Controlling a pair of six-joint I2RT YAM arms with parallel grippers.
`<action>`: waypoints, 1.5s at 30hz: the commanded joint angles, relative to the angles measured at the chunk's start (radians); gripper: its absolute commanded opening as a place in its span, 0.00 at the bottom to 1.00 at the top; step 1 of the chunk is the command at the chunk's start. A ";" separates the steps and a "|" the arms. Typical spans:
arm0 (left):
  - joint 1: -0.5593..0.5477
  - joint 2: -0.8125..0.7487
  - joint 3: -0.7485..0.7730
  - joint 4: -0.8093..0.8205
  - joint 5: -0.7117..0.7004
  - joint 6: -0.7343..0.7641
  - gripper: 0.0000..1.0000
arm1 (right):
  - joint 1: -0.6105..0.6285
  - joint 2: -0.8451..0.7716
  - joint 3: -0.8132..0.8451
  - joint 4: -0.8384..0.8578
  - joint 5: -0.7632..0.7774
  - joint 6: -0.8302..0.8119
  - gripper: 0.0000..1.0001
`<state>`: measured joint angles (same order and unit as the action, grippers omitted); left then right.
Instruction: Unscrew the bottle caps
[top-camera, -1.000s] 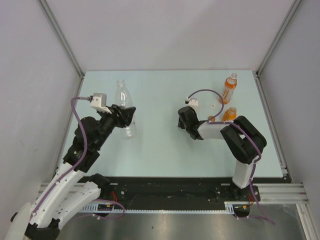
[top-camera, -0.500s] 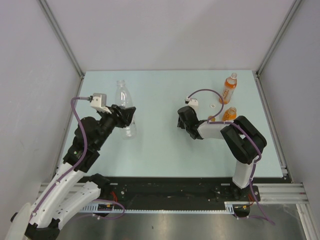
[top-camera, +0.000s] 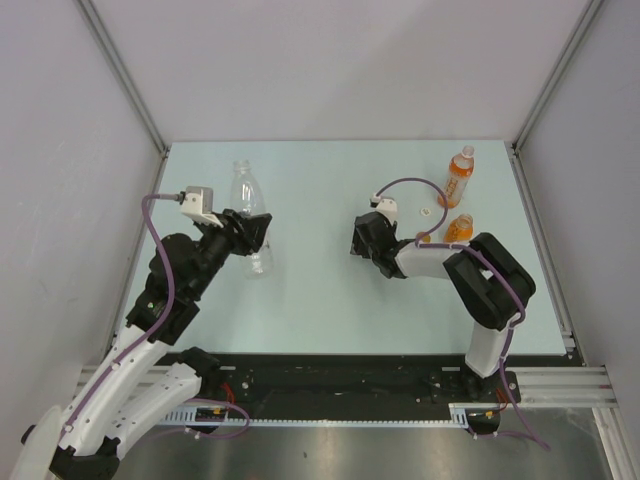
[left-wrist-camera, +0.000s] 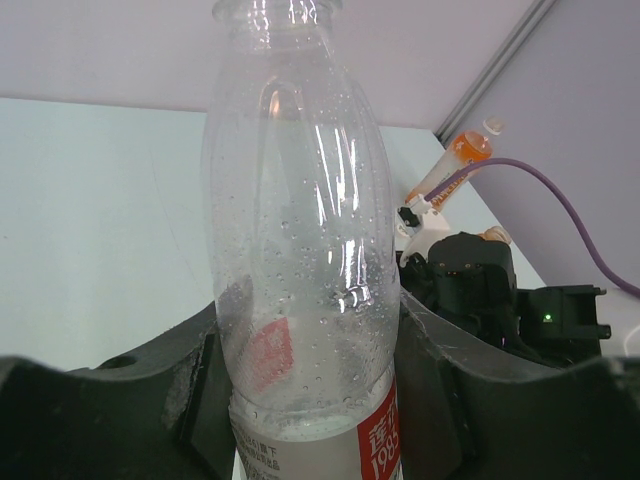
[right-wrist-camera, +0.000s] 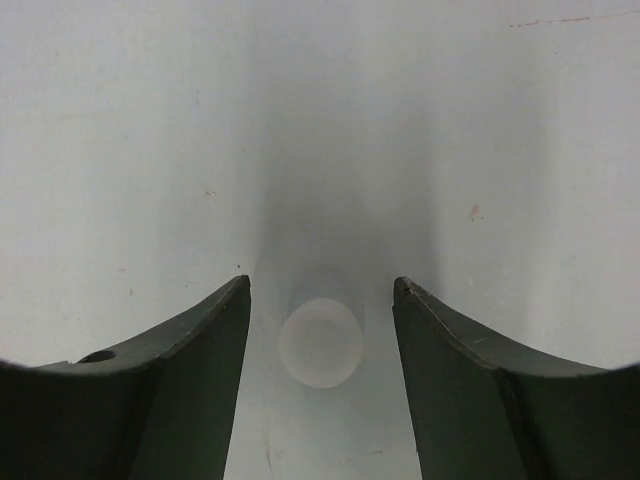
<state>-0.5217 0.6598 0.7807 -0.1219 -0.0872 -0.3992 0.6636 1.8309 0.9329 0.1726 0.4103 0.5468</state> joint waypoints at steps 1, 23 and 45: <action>-0.008 -0.008 -0.004 0.034 -0.011 0.016 0.07 | 0.005 -0.070 -0.005 -0.120 -0.010 0.025 0.66; -0.015 0.253 -0.061 0.571 0.902 -0.073 0.02 | -0.047 -0.806 0.147 -0.098 -0.634 0.027 0.72; -0.159 0.379 0.068 0.447 0.905 0.054 0.00 | -0.067 -0.863 0.149 -0.070 -0.890 0.099 0.73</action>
<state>-0.6659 1.0271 0.7967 0.3351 0.8188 -0.3981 0.5991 0.9638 1.0679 0.0719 -0.4404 0.6296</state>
